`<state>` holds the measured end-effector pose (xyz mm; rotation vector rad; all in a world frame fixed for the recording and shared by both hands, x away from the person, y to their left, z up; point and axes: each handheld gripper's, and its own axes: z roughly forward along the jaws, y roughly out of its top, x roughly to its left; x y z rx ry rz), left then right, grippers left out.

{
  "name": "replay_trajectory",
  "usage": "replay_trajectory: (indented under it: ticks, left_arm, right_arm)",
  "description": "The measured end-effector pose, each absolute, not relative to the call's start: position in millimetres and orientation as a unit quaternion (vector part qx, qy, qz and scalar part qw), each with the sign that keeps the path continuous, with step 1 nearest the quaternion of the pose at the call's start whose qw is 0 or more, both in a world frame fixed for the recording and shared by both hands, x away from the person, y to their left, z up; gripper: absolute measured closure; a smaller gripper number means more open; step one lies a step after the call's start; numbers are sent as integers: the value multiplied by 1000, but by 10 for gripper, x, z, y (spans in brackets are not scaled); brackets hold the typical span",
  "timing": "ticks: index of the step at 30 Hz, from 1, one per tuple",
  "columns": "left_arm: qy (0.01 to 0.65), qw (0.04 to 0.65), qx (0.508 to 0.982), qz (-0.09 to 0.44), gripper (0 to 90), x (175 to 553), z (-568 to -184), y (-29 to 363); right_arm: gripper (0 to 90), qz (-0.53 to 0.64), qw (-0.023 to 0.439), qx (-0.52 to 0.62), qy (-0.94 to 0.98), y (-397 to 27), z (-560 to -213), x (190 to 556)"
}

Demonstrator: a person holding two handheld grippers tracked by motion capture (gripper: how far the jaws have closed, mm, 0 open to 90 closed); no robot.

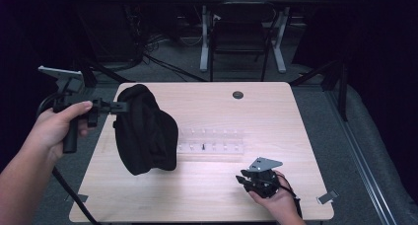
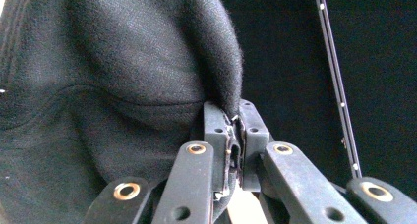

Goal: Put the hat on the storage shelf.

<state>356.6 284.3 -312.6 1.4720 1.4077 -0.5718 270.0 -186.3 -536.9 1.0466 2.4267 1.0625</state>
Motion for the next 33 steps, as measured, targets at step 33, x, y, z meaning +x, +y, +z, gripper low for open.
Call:
replay_trajectory:
  ticks: [33]
  left_arm:
    - [592,489,601,-222,861,4003,-3010,2255]
  right_arm:
    - [702,375,144,368,839,-1909,-5365,2702]
